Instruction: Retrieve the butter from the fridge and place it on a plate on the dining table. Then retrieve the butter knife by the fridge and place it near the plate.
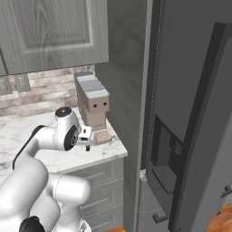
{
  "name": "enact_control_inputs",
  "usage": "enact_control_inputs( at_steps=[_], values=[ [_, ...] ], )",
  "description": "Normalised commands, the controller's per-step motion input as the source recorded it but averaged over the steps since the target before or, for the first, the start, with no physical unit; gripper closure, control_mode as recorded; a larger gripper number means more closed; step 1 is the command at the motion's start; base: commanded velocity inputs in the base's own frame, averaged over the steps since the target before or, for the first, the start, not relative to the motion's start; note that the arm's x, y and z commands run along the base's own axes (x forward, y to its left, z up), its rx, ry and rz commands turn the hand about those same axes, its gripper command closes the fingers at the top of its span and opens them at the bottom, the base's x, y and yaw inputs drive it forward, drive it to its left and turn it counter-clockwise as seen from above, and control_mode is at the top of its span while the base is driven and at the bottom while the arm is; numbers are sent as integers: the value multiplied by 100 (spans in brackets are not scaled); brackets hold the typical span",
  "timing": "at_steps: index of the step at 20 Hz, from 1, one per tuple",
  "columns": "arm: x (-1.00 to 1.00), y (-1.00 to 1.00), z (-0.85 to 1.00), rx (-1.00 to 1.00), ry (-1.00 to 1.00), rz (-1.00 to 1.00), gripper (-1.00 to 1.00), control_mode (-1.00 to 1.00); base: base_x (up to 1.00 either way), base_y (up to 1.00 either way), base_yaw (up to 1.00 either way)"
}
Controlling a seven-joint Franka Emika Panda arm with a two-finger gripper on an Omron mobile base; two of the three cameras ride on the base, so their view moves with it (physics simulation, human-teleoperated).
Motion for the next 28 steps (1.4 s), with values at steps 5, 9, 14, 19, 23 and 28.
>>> enact_control_inputs(
  at_steps=[5, 9, 14, 19, 23, 28],
  values=[
    [49, 2, -15, 0, 0, -2, -100, -100, 0, 0, 0],
    [51, 5, -7, 0, 0, -1, -100, -100, 0, 0, 0],
    [22, 14, -6, 0, 1, -5, -100, -100, 0, 0, 0],
    [24, 3, -22, 0, 0, -6, -100, -100, 0, 0, 0],
    [14, 0, -33, 0, 3, -6, -100, -100, 0, 0, 0],
    [1, -6, -35, 0, 6, -5, -100, -100, 0, 0, 0]
  ],
)
